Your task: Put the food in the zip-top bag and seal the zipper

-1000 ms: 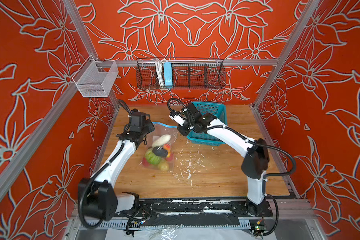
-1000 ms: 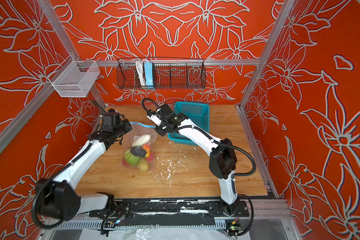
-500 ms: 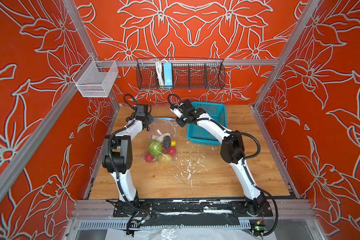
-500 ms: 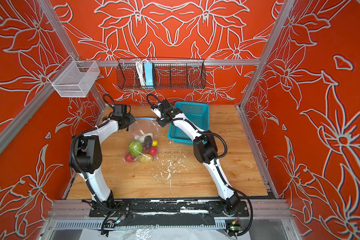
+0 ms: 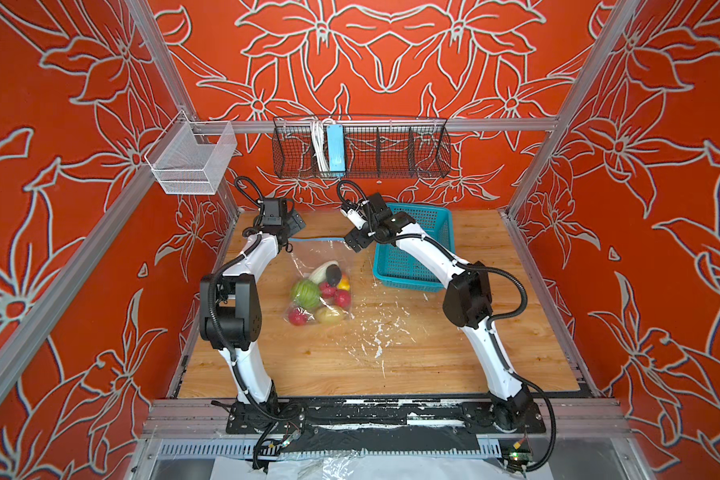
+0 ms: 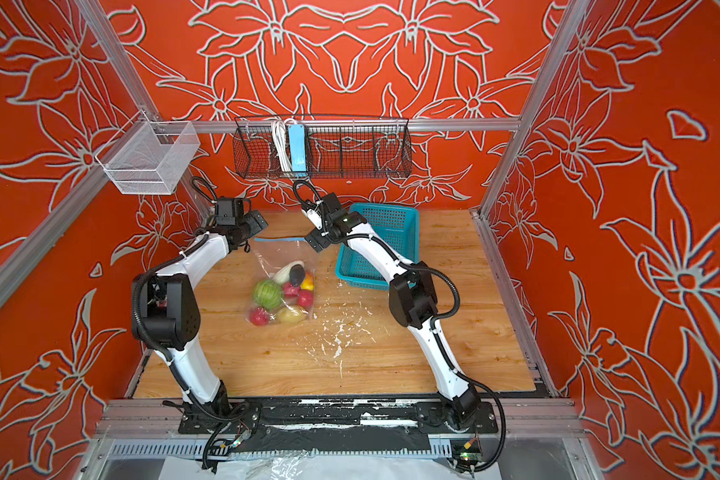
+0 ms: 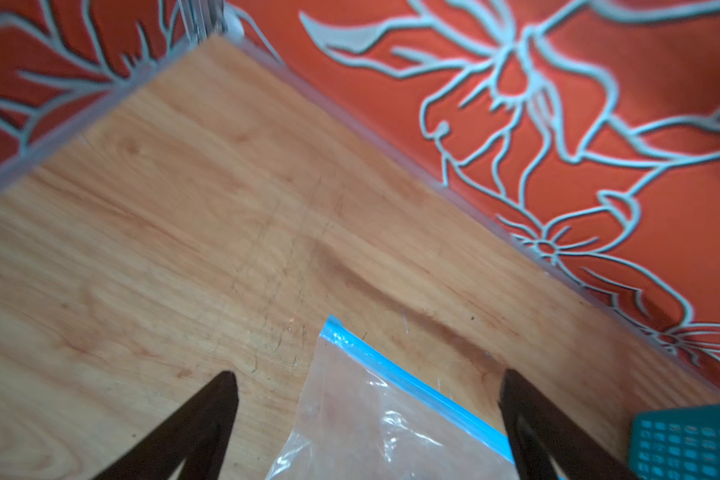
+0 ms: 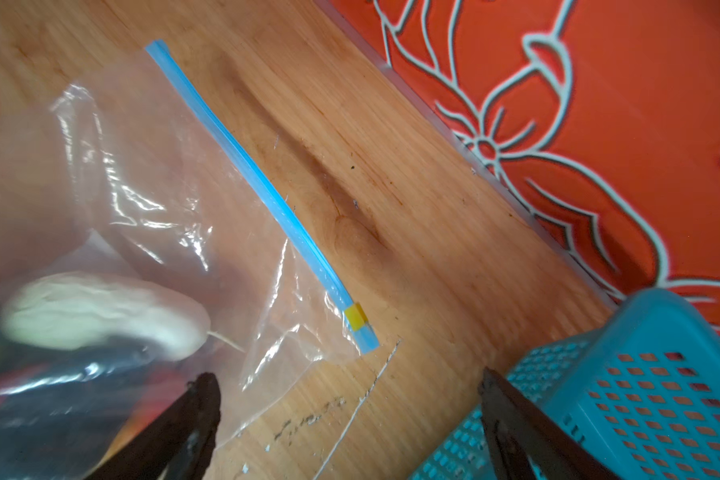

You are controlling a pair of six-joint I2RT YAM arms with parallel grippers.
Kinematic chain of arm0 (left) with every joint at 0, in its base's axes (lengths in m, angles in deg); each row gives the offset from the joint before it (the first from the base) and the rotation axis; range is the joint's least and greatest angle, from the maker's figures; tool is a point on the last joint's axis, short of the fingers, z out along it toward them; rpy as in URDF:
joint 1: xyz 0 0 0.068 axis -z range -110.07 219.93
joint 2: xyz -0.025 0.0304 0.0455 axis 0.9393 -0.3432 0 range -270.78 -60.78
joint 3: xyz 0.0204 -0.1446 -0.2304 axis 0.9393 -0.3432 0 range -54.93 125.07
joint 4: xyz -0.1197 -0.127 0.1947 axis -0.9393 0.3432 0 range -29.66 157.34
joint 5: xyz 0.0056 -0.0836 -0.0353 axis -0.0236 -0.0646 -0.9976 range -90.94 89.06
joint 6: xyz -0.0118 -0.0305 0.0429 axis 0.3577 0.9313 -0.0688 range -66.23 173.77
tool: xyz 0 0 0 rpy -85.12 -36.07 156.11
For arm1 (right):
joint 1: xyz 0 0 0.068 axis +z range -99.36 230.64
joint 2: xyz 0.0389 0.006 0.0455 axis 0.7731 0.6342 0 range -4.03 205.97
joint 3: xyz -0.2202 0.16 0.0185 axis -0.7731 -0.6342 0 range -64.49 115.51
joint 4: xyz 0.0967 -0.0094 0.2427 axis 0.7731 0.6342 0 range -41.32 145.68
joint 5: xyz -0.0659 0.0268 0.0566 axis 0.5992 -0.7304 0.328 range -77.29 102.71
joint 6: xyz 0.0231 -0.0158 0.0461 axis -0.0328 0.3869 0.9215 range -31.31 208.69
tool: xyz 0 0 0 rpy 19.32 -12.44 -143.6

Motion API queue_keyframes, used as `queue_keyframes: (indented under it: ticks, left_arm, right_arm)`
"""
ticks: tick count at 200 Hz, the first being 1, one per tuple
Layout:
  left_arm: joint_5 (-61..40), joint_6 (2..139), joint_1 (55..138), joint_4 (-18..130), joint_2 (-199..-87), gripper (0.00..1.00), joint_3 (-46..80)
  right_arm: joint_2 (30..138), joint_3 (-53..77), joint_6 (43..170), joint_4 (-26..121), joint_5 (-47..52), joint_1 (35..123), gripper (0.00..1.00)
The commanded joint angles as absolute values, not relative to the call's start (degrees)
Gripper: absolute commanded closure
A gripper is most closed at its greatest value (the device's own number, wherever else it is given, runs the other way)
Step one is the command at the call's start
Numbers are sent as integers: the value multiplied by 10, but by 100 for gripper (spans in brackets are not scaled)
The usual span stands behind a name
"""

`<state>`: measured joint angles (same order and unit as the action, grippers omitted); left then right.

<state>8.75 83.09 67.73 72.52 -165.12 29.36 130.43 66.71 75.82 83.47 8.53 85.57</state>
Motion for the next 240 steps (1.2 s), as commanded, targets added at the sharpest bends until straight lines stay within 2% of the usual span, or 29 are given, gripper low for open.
queue_keyframes:
  ticks: [1,43,135,164,205,227,240]
  left_arm:
    - [102,804,676,736,-1596,3,282]
    - [53,761,676,734,-1509,3,194]
    - [28,705,676,724,-1268,3,-57]
    - [5,702,676,705,-1212,3,-122]
    - [45,726,676,662,-1149,3,-203]
    - [43,744,676,604,-1135,3,-249]
    - [50,746,676,579,-1136,3,-264]
  right_arm:
    - [1220,617,783,814,90,853,2]
    - [1093,441,802,753,126,849,2]
    - [789,29,853,601,228,815,2]
    - [720,-61,876,556,273,787,2]
    - [657,-145,910,535,285,730,2]
    - [610,-206,952,502,353,722,2]
    - [575,-260,940,447,362,722,2]
